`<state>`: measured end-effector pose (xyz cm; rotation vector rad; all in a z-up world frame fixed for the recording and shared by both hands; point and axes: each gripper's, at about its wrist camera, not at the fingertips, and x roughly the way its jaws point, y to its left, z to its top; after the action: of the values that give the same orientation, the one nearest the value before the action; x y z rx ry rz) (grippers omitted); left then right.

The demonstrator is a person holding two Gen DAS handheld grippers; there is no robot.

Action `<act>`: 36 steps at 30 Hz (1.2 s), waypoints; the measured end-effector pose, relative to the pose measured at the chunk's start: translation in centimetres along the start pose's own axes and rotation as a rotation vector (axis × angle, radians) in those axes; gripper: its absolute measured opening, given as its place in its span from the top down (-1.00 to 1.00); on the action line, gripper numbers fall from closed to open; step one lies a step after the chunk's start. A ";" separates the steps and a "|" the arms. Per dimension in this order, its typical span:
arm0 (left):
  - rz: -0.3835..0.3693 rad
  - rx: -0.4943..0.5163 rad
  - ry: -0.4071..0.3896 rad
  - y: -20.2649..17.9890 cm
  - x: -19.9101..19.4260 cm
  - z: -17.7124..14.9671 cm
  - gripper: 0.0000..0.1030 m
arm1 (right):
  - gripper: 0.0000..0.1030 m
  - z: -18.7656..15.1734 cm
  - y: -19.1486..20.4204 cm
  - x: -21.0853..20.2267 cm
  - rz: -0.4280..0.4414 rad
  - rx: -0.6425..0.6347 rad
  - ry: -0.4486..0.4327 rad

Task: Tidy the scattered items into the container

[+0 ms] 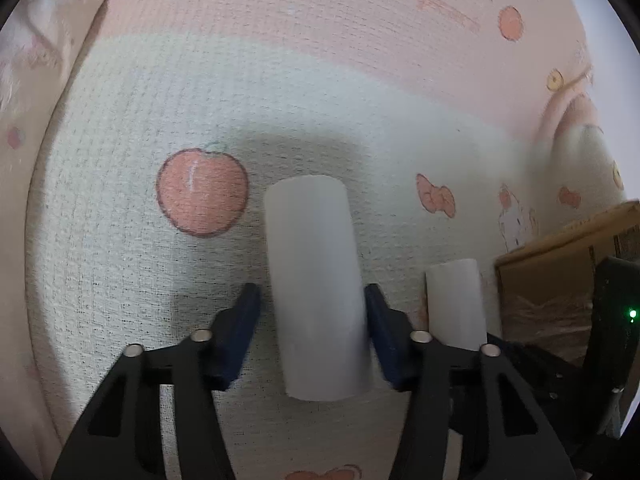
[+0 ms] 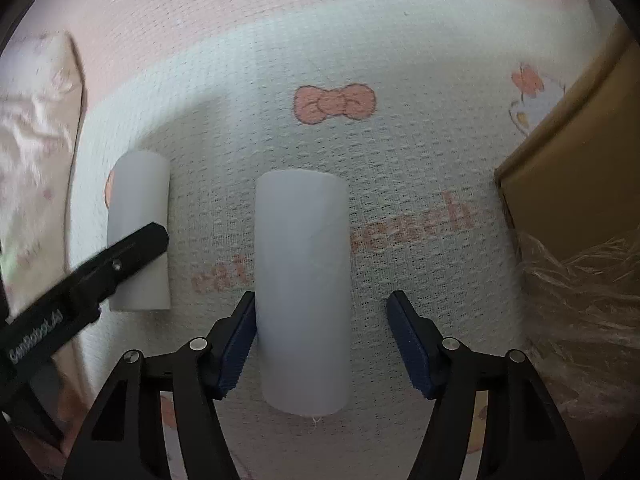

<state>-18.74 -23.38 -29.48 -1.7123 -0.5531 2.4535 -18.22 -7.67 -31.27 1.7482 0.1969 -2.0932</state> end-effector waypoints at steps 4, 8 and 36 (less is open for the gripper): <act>0.028 0.031 0.008 -0.8 -0.1 -0.6 0.08 | 0.01 -0.1 0.5 0.0 -0.050 -0.024 -0.010; 0.069 0.063 0.027 -1.5 -0.4 -1.4 0.08 | 0.23 -0.1 0.5 -0.3 -0.028 -0.006 -0.005; 0.186 0.192 0.084 -2.4 -1.3 -5.2 0.10 | 0.23 -3.3 0.4 -0.5 0.052 0.042 0.081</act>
<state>-13.81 -20.25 -29.09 -1.8512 -0.1496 2.4451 -14.95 -6.75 -31.45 1.8447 0.1293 -2.0050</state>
